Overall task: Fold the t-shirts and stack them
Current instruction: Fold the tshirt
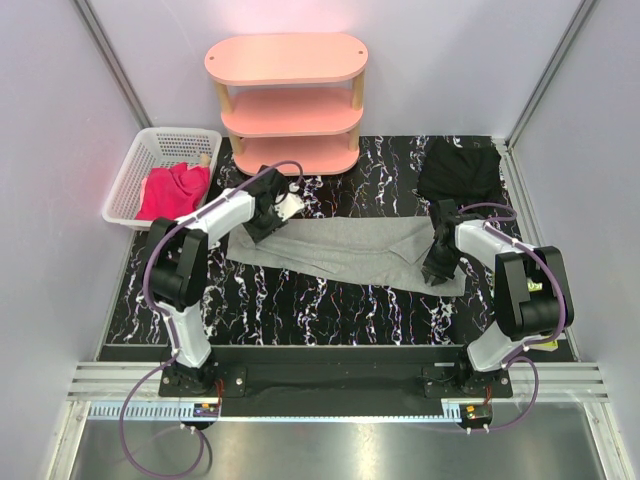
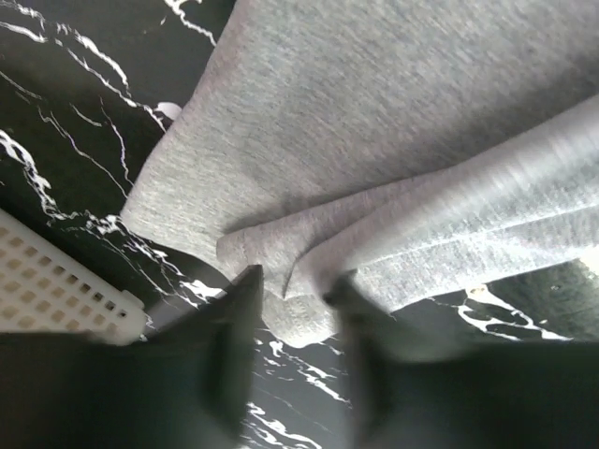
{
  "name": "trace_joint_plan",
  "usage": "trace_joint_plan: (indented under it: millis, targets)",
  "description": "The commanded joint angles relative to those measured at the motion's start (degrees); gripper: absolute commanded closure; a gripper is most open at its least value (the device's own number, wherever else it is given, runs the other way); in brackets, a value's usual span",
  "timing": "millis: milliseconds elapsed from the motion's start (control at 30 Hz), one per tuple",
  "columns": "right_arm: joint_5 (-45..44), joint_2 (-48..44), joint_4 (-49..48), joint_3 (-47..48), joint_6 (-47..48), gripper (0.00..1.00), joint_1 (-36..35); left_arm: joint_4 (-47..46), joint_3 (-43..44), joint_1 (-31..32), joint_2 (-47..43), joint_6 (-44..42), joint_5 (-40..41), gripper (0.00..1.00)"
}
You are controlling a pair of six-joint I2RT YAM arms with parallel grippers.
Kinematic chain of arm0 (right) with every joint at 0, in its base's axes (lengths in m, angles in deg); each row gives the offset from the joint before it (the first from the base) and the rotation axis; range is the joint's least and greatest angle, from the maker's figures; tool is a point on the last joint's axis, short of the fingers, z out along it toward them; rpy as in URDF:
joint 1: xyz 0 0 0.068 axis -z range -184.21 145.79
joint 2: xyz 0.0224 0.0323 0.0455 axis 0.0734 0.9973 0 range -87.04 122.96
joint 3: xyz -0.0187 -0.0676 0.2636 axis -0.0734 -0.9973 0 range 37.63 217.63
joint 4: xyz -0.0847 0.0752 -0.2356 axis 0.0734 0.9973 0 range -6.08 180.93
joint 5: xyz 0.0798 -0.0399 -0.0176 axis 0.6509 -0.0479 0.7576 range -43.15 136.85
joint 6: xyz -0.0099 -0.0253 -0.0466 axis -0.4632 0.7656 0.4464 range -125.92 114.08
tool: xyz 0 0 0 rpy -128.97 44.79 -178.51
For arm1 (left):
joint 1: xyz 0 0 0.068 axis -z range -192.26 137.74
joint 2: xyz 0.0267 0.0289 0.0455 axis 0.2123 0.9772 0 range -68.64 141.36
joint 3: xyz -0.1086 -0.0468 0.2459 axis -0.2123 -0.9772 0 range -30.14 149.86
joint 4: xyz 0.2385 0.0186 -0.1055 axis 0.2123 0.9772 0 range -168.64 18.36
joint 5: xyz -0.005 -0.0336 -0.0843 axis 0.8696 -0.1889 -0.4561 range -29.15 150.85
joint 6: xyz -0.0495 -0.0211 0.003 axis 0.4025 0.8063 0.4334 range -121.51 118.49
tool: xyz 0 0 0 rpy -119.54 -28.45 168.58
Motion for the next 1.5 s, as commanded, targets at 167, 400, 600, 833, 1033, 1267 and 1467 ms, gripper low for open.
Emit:
trace_joint_plan:
  millis: [167, 400, 600, 833, 1033, 1267, 1467]
  targets:
    - [0.29, -1.63, -0.10, -0.41, 0.52, 0.74, -0.28, -0.81, 3.43, -0.31, 3.48, -1.72, 1.35, 0.89]
    - [0.29, -2.07, -0.19, -1.12, 0.35, 0.74, -0.28, -1.60, 8.61, -0.93, 8.22, -4.00, 5.91, 0.92]
    - [0.03, -2.68, -0.10, -1.64, 0.17, 0.74, -0.28, -1.52, 15.82, -1.02, 10.68, -7.08, 10.75, 0.92]
    - [0.38, -3.47, -0.10, -1.55, 0.35, 0.75, -0.28, -4.76, 10.22, -1.37, 8.24, -8.14, 14.53, 0.01]
    - [0.20, -3.47, -0.10, -1.29, 0.61, 0.75, -0.28, -6.52, 1.25, -2.25, -0.27, -7.18, 13.49, 0.01]
    - [-0.15, -3.83, -0.36, -1.56, 0.70, 0.75, -0.28, -7.05, -8.77, -2.16, -9.26, -2.43, 9.26, 0.01]
    - [0.29, -4.26, -0.36, -1.47, 0.61, 0.75, -0.19, -7.76, -8.78, -2.16, -13.30, 1.09, 7.86, 0.01]
